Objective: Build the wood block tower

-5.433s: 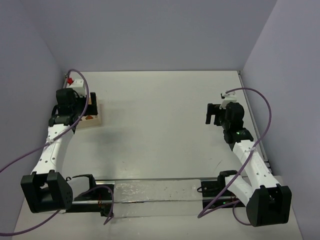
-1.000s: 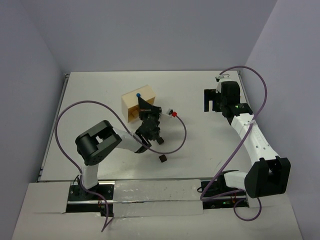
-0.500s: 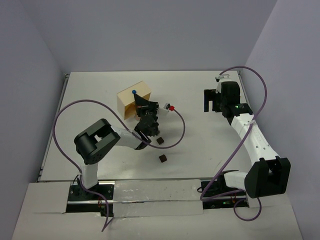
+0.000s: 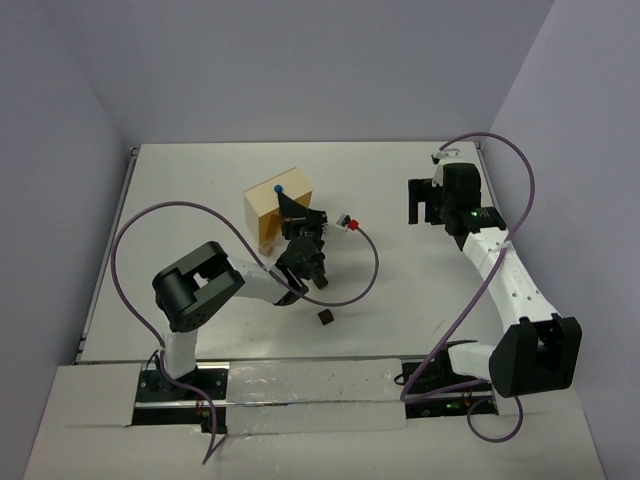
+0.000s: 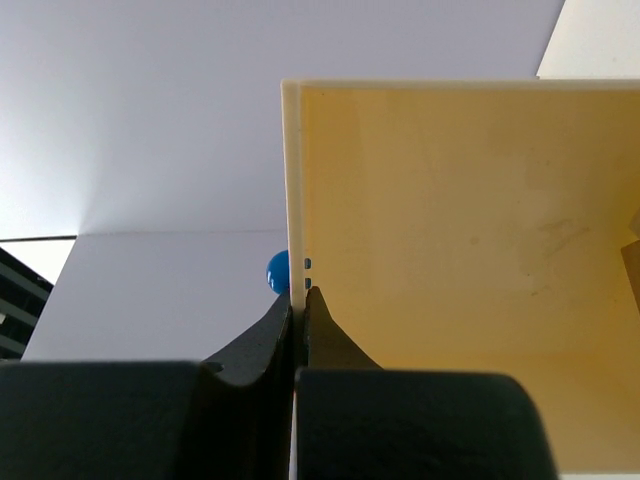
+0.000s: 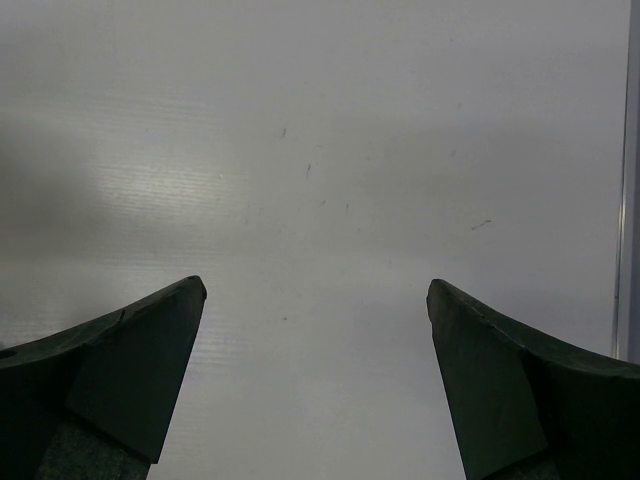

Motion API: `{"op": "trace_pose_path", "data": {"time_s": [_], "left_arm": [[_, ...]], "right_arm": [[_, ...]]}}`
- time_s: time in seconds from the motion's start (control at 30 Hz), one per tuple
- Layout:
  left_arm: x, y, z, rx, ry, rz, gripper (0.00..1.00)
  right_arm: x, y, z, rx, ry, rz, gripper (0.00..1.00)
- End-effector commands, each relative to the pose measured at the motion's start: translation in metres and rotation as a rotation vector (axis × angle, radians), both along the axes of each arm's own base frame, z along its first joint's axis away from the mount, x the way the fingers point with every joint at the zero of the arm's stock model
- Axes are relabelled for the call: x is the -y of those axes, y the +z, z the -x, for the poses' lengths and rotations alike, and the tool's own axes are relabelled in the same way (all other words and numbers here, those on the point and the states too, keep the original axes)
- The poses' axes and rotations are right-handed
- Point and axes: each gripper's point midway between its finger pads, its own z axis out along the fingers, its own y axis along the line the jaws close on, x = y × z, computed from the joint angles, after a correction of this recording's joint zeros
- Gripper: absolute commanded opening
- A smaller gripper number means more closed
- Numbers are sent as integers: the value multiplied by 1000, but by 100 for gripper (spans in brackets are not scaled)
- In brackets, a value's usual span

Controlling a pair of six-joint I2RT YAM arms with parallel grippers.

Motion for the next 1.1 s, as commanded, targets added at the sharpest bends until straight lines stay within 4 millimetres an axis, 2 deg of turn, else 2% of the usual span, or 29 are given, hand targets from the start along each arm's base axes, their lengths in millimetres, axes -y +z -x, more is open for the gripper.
{"op": "trace_pose_path", "data": {"time_s": [0.0,0.1,0.17,0.23,0.27,0.3,0.33,0.4,0.43,0.47,0.5,0.53,0.57,0.6,0.63,0.67,0.7,0.73,0.77,0.83,0.87,0.93,0.97,1.0,1.03,1.07], "left_arm": [[-25,66,28,332,-39,480,0],[-35,75,20,350,10,501,0],[-25,68,29,326,-23,476,0],[-21,69,33,336,-73,451,0],[-29,73,25,339,-28,478,0],[-48,73,11,336,63,523,0],[-41,65,15,307,64,524,0],[-3,53,48,284,-112,448,0],[0,53,49,286,-125,439,0],[-10,56,40,299,-82,459,0],[-32,64,20,328,12,493,0],[-39,68,15,341,42,505,0],[-37,70,16,341,39,499,0],[-17,60,33,309,-48,445,0],[-10,62,40,313,-102,427,0],[-14,68,37,332,-108,439,0],[-35,79,21,369,-35,482,0],[-45,79,10,363,33,492,0],[-48,79,9,358,60,497,0],[-30,71,25,345,-38,437,0],[-24,76,30,354,-74,449,0],[-40,78,18,350,26,503,0],[-35,78,19,348,14,490,0],[-19,72,31,337,-63,447,0],[-13,70,35,334,-100,432,0],[-23,74,28,341,-69,462,0]], "right_arm": [[2,16,1,48,-11,-10,100],[2,15,1,42,-15,-12,100],[0,14,1,47,-6,-18,100],[1,13,0,42,-9,-16,100],[2,15,0,43,-11,-14,100],[2,17,0,45,-13,-9,100],[2,17,0,49,-12,-10,100],[0,18,-1,58,-8,-21,100],[0,19,-1,57,-7,-23,100],[0,18,-1,51,-8,-24,100],[1,19,-1,49,-13,-18,100],[2,20,0,54,-11,-15,100],[2,21,0,59,-8,-11,100],[2,22,0,64,-6,-9,100],[2,22,0,64,-5,-10,100],[2,23,0,62,-9,-11,100],[2,23,0,60,-12,-11,100],[2,22,1,60,-14,-12,100],[2,22,1,62,-13,-15,100],[1,22,1,68,-7,-21,100],[1,21,2,64,-9,-18,100],[3,21,2,64,-15,-12,100],[3,21,3,66,-17,-9,100],[4,20,3,70,-15,-7,100],[3,20,3,72,-13,-7,100],[3,21,3,72,-12,-9,100]]}}
